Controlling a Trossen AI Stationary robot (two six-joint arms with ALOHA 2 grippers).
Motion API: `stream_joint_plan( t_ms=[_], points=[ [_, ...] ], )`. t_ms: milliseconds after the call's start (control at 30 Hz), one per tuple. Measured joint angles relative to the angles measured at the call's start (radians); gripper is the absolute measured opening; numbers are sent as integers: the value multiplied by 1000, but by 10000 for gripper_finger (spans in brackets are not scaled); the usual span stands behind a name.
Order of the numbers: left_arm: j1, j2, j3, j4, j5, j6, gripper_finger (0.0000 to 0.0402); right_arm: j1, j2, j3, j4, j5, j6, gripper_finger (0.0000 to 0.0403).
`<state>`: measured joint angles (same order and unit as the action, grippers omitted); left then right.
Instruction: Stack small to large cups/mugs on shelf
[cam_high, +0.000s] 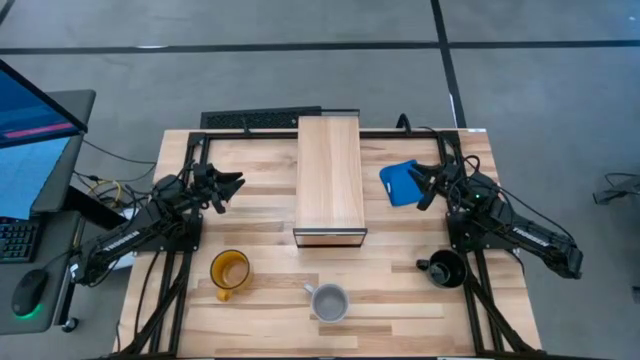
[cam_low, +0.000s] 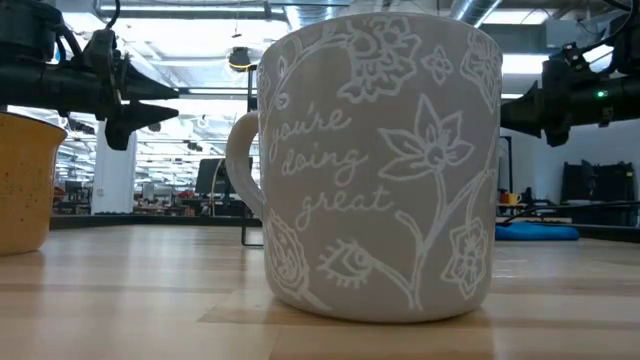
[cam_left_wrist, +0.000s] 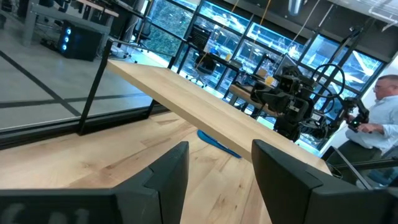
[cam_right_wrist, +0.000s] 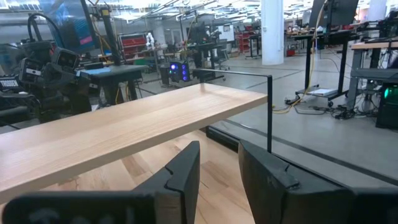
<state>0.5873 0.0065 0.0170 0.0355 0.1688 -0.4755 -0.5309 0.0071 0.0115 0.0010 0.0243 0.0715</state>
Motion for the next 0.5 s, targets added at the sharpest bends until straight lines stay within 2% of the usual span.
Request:
stream_joint_plan(
  t_ms=[500],
  points=[
    [0,0,0,0,0,0,167,-1,0,-2,194,7,289,132]
  ],
)
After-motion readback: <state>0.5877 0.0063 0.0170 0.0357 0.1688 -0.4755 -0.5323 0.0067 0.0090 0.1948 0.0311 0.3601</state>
